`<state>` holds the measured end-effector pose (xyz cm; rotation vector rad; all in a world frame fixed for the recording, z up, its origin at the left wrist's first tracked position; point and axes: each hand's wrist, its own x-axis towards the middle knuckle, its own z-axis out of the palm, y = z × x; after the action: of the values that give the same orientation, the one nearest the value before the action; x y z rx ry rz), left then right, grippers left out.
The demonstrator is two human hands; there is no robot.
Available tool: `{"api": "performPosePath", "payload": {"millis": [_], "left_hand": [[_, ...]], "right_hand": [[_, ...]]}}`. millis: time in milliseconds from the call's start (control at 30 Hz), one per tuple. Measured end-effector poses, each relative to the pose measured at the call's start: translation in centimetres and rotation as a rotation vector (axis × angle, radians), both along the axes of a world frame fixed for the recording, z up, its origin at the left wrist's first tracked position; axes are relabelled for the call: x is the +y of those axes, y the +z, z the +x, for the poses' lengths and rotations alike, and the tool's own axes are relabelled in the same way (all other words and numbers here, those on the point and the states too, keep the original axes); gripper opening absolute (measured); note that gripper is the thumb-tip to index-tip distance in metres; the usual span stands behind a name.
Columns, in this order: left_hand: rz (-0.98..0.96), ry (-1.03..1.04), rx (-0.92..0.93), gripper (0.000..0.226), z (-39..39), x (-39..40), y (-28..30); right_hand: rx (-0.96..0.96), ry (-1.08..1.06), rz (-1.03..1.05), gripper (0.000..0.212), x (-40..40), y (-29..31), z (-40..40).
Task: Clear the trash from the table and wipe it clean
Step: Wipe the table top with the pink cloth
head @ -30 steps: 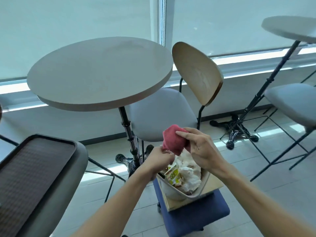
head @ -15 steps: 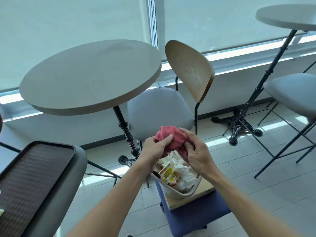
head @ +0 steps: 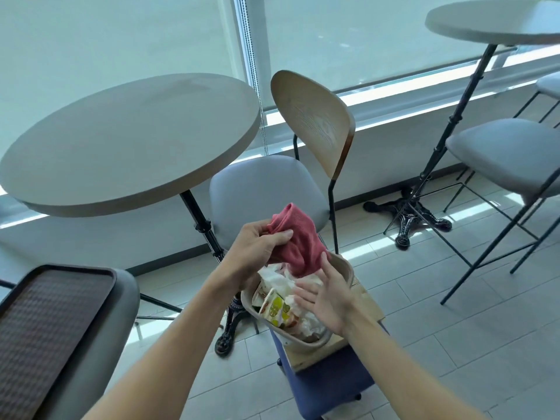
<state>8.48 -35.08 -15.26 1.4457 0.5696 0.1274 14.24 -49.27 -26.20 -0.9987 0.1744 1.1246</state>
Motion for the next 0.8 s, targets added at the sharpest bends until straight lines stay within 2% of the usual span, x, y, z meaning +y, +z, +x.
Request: {"api": "performPosePath", "payload": {"millis": [67, 167, 300, 400, 533, 600, 667, 700, 800], "left_hand": [[-0.062, -0.028, -0.010, 0.010, -0.2, 0.0, 0.0], [-0.158, -0.040, -0.022, 0.013, -0.6, 0.1, -0.2], [-0.164, -0.031, -0.006, 0.024, -1.6, 1.1, -0.7], [-0.058, 0.021, 0.051, 0.019, -2.3, 1.7, -1.3], [0.096, 0.168, 0.115, 0.014, -2.7, 2.0, -2.9], [0.165, 0.204, 0.138, 0.017, -3.1, 2.2, -3.8], [0.142, 0.203, 0.144, 0.028, -3.6, 2.3, -4.5], [0.110, 0.190, 0.139, 0.032, -3.9, 2.4, -4.8], [0.010, 0.195, 0.124, 0.036, -4.6, 2.6, -5.6]], "right_hand": [[0.130, -0.012, 0.099, 0.072, 0.5, 0.2, -0.3], [0.216, -0.087, 0.215, 0.072, 0.7, 0.8, -0.5], [0.121, -0.168, 0.183, 0.045, 0.5, 1.5, 0.3], [-0.014, -0.175, 0.120, 0.022, 0.3, 1.6, 1.1], [-0.169, -0.168, -0.025, 0.033, 0.3, 2.1, 1.6], [-0.265, -0.178, -0.134, 0.026, 0.4, 2.4, 1.7], [-0.380, -0.179, -0.221, 0.018, 0.5, 2.8, 1.7], [-0.422, -0.164, -0.247, 0.021, 0.5, 2.9, 1.7], [-0.396, -0.005, -0.184, 0.043, -0.1, 3.4, 2.0]]}}
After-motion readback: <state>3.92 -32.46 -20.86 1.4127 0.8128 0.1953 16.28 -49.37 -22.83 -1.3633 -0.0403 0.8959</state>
